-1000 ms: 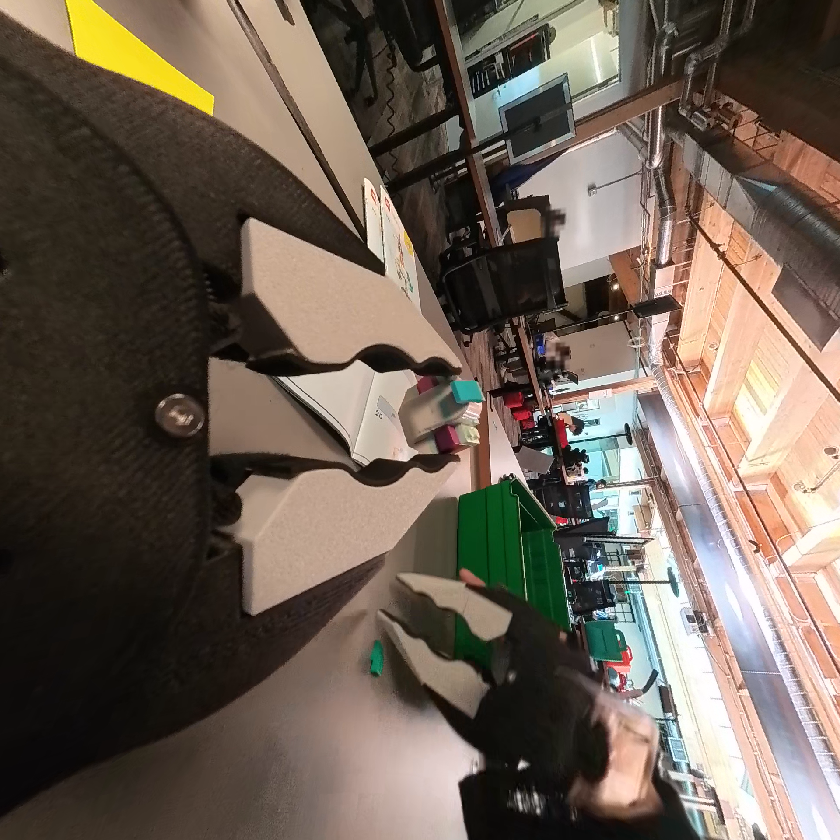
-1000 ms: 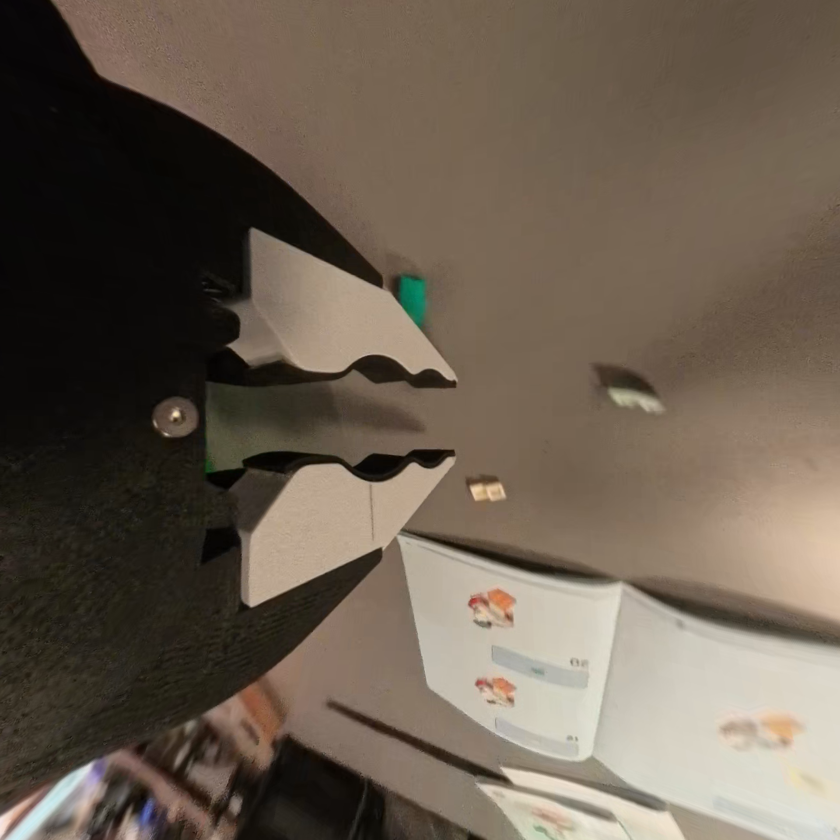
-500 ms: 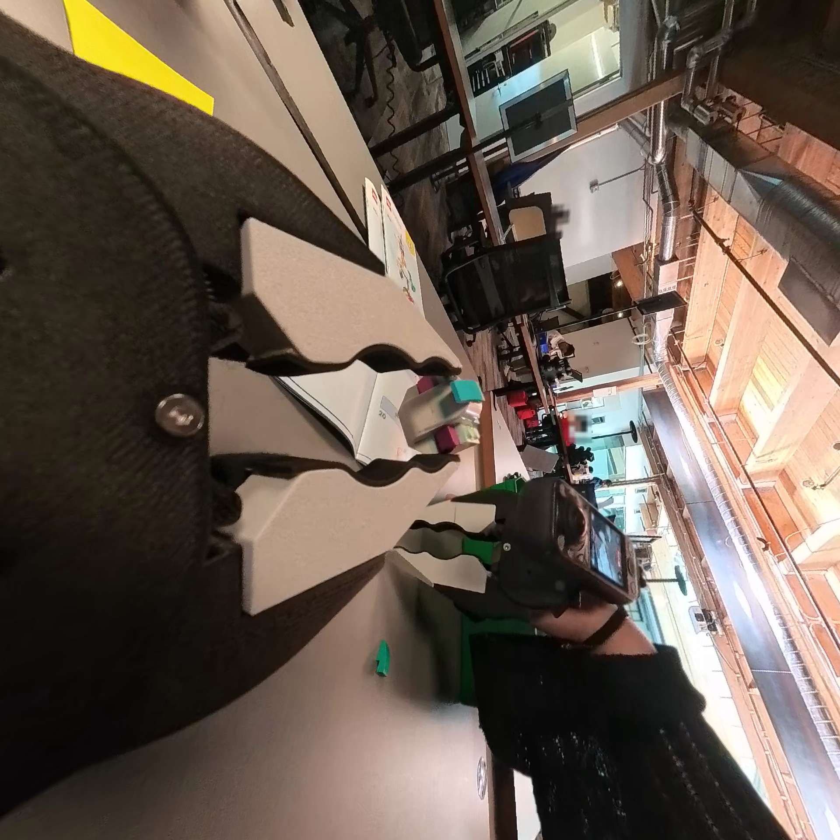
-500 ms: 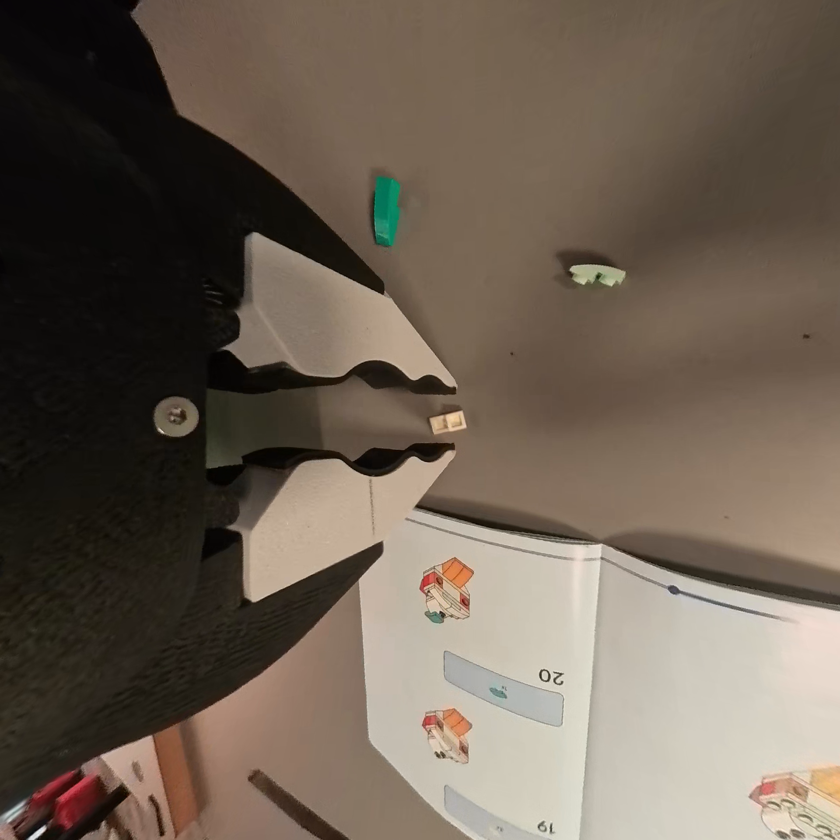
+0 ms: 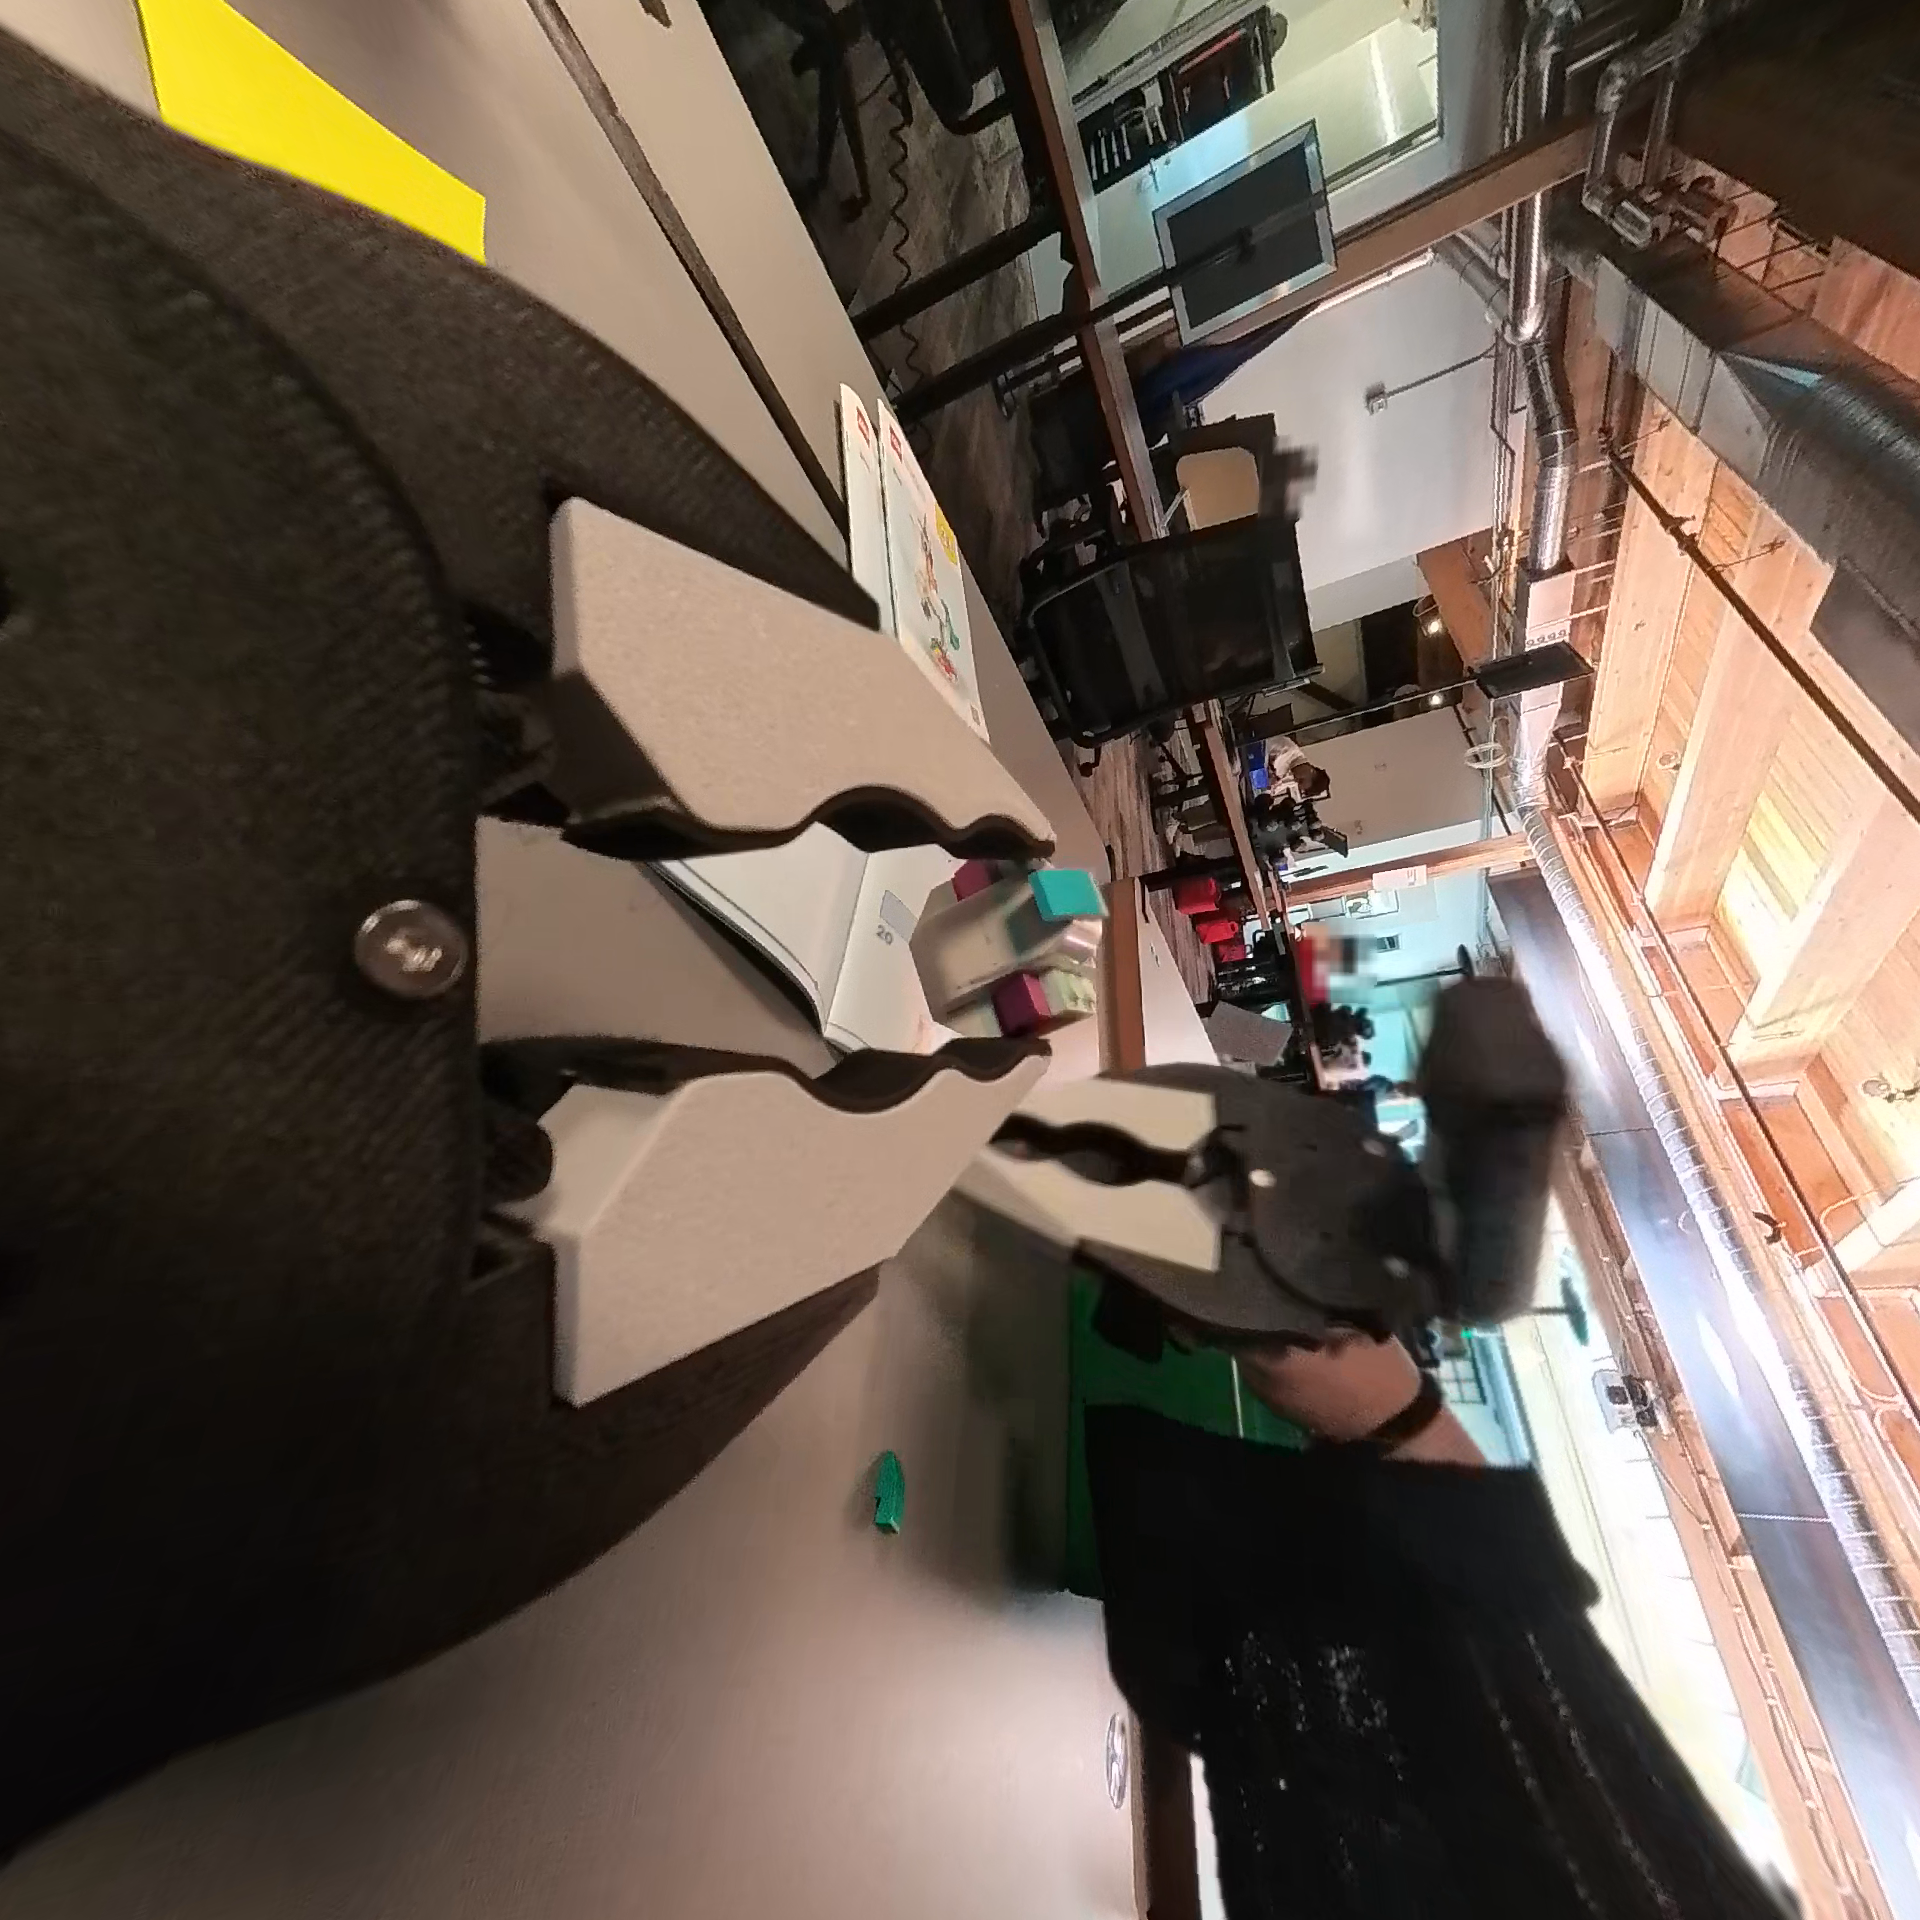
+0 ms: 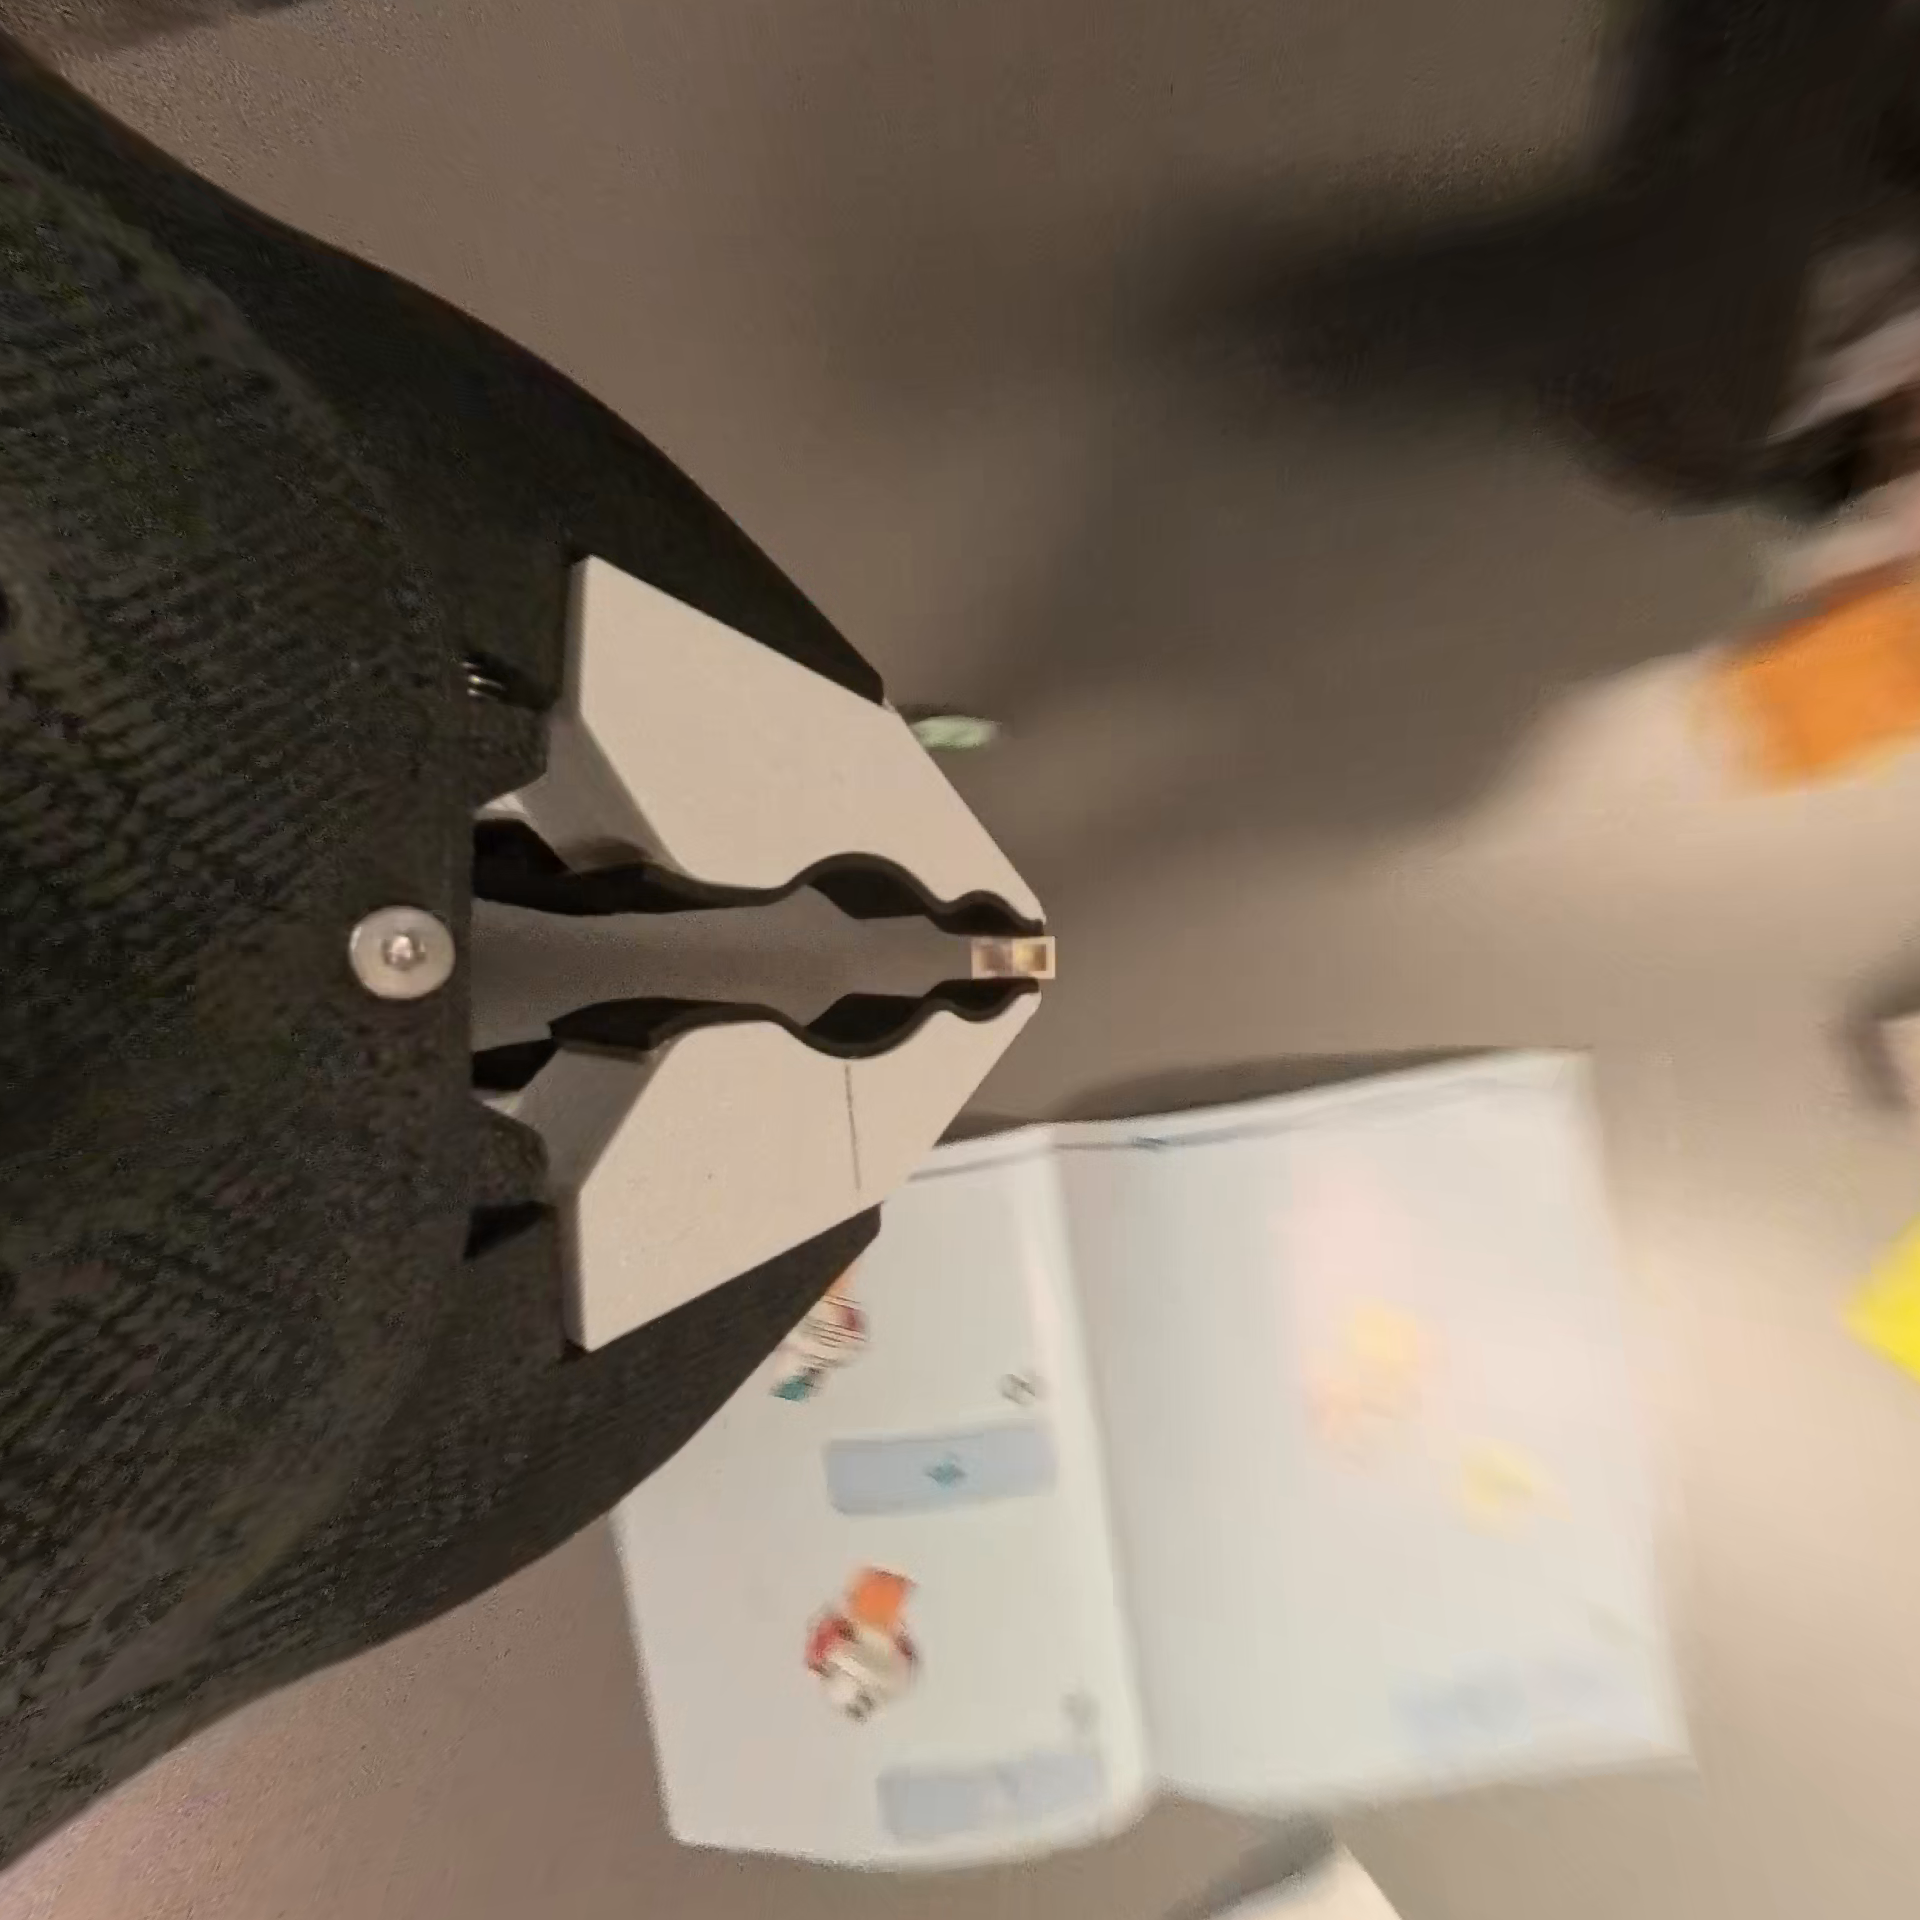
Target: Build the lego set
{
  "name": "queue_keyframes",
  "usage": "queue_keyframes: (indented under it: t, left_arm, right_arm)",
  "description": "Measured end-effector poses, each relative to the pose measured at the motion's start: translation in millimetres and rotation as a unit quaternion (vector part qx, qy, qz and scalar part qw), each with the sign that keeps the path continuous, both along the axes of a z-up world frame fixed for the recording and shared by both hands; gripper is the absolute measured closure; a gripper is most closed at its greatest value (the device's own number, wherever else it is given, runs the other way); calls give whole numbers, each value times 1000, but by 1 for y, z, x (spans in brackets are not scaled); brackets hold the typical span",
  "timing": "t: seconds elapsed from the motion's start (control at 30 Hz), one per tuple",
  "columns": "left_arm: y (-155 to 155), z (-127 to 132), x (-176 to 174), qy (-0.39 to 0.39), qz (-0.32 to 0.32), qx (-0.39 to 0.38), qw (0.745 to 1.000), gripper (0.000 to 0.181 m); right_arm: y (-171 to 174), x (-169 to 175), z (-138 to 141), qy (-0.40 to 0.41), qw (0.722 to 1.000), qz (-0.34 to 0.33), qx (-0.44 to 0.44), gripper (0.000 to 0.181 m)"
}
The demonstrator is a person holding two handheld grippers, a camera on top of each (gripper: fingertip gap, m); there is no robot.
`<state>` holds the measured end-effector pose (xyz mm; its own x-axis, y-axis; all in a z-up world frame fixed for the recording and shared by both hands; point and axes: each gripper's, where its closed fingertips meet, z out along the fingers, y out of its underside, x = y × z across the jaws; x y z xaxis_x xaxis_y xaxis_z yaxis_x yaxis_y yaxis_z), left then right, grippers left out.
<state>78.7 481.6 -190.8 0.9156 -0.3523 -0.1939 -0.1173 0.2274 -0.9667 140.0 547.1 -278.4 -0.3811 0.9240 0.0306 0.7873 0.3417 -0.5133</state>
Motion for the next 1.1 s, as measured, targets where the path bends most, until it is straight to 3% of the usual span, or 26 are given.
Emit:
queue_keyframes:
  t: [0.03, 0.13, 0.2, 0.27, 0.43, 0.5, 0.6, 0.73, 0.83, 0.93, 1.1]
  left_arm:
    - [0, 0, 1, -3, -1, 0, 1000, 148]
    - [-2, 3, 5, -8, -8, 7, 1000, 148]
    - [-6, 9, 9, 1, -7, 22, 1000, 148]
    - [-10, 13, 12, 16, -3, 37, 999, 148]
    - [-9, 11, 12, 21, 0, 33, 999, 148]
    - [-8, 8, 12, 20, -5, 24, 1000, 148]
    - [-4, -2, 14, 21, -18, -5, 1000, 148]
    - [-4, -7, 23, 10, -46, -29, 998, 148]
    - [-22, 5, 47, -37, -153, -9, 988, 149]
    - [-32, 13, 55, -82, -207, -7, 975, 149]
    - [-39, 23, 54, -98, -219, 19, 971, 148]
  right_arm:
    - [-9, -15, 22, 72, 997, -14, -29, 176]
    - [-40, -41, 88, 256, 959, -40, -115, 176]
    - [-50, -43, 104, 315, 935, -73, -143, 176]
    - [-51, -39, 87, 303, 932, -119, -158, 176]
    - [-61, -6, -8, 147, 968, -162, -121, 176]
    - [-65, -3, -15, 153, 966, -165, -124, 176]
    - [-62, -8, 16, 239, 935, -195, -174, 176]
    - [-55, -14, 84, 393, 863, -211, -239, 176]
    - [-73, -17, 117, 458, 834, -173, -254, 176]
    - [-93, -20, 133, 489, 823, -139, -254, 177]
    - [-106, -23, 139, 512, 816, -116, -241, 177]
